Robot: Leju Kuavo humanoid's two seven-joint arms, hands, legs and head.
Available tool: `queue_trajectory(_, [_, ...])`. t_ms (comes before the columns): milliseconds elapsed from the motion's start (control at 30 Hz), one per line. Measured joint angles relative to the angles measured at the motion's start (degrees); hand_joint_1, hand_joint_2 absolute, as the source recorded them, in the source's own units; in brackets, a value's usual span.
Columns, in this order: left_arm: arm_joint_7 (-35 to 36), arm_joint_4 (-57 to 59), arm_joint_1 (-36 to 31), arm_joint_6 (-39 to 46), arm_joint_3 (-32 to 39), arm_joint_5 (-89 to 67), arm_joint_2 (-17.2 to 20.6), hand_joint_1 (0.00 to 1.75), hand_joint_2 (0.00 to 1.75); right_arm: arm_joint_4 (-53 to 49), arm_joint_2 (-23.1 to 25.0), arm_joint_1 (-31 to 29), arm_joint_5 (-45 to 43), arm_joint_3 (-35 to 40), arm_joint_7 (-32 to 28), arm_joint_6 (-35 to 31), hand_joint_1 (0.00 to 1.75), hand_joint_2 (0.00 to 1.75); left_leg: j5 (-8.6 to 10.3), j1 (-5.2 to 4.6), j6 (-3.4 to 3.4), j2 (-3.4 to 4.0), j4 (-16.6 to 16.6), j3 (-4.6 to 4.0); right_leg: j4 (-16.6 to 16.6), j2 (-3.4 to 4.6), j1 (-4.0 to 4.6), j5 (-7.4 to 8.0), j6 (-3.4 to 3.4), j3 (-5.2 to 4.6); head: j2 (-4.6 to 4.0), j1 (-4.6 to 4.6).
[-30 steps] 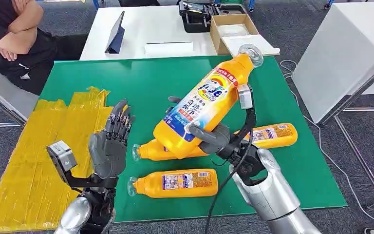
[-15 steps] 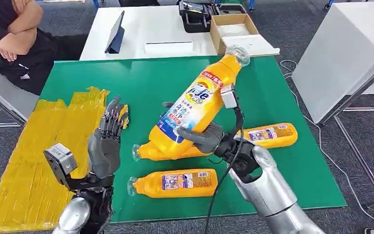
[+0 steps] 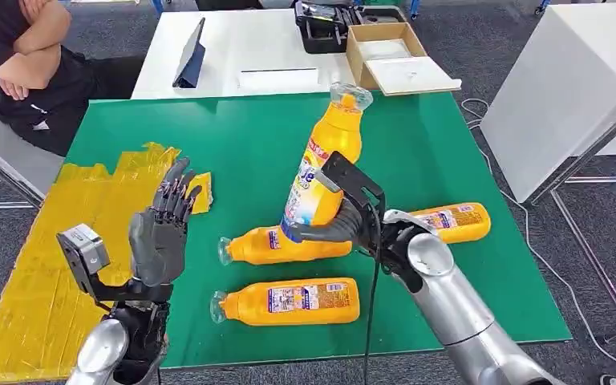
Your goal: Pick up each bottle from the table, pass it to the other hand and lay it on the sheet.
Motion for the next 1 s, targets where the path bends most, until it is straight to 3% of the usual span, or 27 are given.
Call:
queue_trajectory(400, [1.0, 0.3, -1.4, -0.1, -1.3, 0.6, -0.6, 0.00, 0.00, -0.4, -1.4, -3.4, 0.7, 1.4, 0.3, -0.5, 1.75, 1.75, 0.00, 0.02, 0.00, 0.05, 0.0, 0.03, 0.0, 0.01, 0.00, 0.01, 0.01, 0.00, 0.00, -0.02])
queue_trajectory(433, [1.0, 0.5, -1.6, -0.1, -1.4, 0.6, -0.6, 0.00, 1.75, -0.5, -1.5, -3.8, 0.3, 1.6, 0.4, -0.5, 1.75, 1.75, 0.00, 0.02, 0.00, 0.04, 0.0, 0.03, 0.0, 0.01, 0.01, 0.01, 0.01, 0.00, 0.00, -0.02])
queue_trajectory(800, [-2.0, 9.0, -5.1, 13.0, -2.5, -14.9, -1.8, 0.00, 1.75, -2.3, -0.5, -6.1, -9.6, 6.0, 0.5, 0.4, 1.75, 1.75, 0.01, 0.03, -0.01, 0.04, 0.0, 0.02, 0.0, 0.01, 0.01, 0.01, 0.01, 0.01, 0.00, -0.02])
queue_trajectory(1000, [-2.5, 11.9, -6.6, 15.5, -4.1, -18.6, -2.6, 0.00, 1.75, -0.8, 1.4, -7.7, -12.0, 10.1, 1.2, 1.0, 1.75, 1.75, 0.01, 0.02, -0.01, 0.05, 0.0, 0.00, 0.0, 0.01, 0.01, 0.01, 0.01, 0.00, 0.00, 0.00])
